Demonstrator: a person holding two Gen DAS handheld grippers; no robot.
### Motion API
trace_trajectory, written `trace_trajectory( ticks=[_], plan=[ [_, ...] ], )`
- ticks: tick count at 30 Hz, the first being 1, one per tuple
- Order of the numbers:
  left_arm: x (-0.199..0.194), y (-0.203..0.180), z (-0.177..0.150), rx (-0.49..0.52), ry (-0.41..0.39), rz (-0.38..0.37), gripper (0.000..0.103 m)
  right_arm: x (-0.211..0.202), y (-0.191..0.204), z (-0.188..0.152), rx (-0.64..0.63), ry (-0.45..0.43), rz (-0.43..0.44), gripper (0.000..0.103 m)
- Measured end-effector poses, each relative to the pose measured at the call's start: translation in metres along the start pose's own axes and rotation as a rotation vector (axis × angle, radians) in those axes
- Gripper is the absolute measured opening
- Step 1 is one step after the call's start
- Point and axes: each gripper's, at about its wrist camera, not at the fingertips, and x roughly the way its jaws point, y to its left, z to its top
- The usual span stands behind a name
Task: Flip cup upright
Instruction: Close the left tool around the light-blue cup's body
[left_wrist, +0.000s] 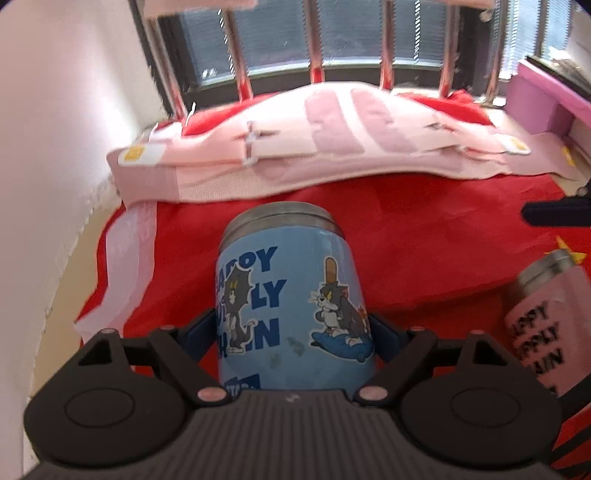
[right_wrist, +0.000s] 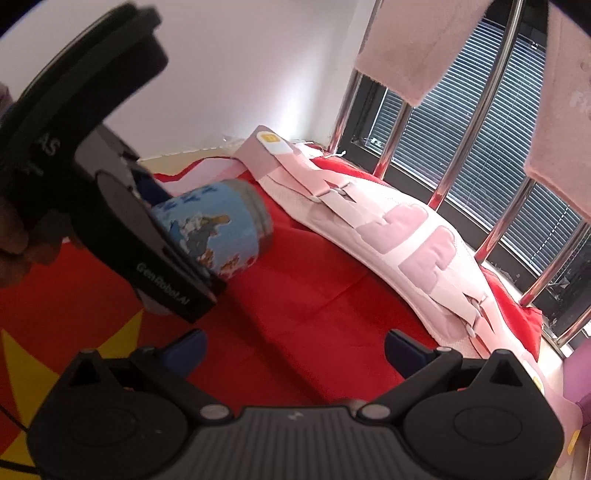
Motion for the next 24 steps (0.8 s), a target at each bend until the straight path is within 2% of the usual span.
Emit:
trace_trajectory(
  ticks=[5,11,18,24],
  plan=[
    [-0.033,-0.009,-0.007,0.019,-0.016,-0.032,0.087,-0.027,0.01,-0.001,0.023,-0.015,-0.003,0.103],
    [-0.104,-0.032,-0.034,0.073,-0.058,-0.095,0.087,-0.087,0.033,-0.013,0.044,-0.043,-0.018,0.103],
    [-0.175,-0.055,-0.103,0.098,-0.064,-0.145,0.087,-0.163,0.077,-0.058,0.076,-0.041,-0.043,0.103],
    [-0.197,-0.07,-0.164,0.079,-0.012,-0.178,0.087,-0.206,0.116,-0.117,0.122,0.003,-0.056,0.103]
  ],
)
